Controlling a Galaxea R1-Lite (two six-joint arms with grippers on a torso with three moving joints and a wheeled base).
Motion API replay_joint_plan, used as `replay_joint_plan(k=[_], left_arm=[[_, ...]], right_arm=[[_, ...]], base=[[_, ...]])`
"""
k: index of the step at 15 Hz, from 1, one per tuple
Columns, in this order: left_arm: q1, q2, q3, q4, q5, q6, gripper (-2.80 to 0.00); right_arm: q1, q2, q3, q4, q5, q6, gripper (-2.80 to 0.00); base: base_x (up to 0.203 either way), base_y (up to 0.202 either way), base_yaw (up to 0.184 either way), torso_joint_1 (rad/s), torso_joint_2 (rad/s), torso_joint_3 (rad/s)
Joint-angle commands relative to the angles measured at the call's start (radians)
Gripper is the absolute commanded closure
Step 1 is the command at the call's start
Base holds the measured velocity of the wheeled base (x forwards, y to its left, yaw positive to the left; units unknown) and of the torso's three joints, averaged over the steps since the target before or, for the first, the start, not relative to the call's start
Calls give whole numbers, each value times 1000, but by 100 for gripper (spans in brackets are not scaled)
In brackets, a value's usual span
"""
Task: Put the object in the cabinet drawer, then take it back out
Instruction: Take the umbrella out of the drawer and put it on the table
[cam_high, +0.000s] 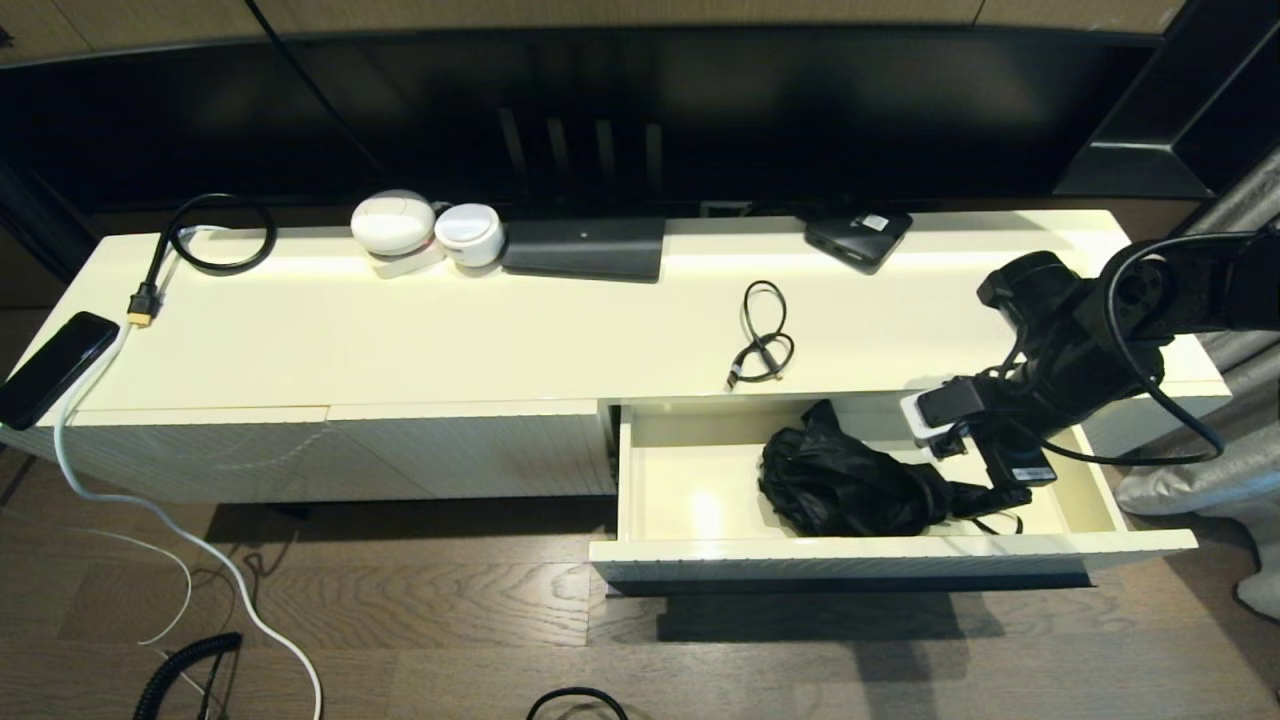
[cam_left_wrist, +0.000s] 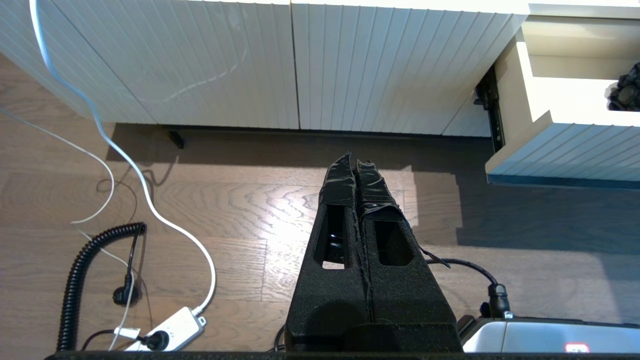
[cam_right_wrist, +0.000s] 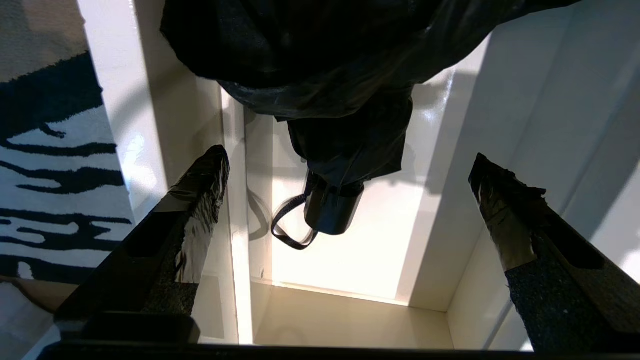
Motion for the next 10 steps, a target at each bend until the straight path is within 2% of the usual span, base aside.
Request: replay_joint_plan(k=[1, 10], left_arm=[[0, 0, 0, 0, 1, -1, 0], [1, 0, 0, 0, 1, -1, 0]], right_arm=[[1, 30, 9, -39, 1, -5, -280], [5, 89, -26, -68, -10, -1, -280]], base=[[0, 0, 0, 0, 0, 0], [0, 0, 0, 0, 0, 0]])
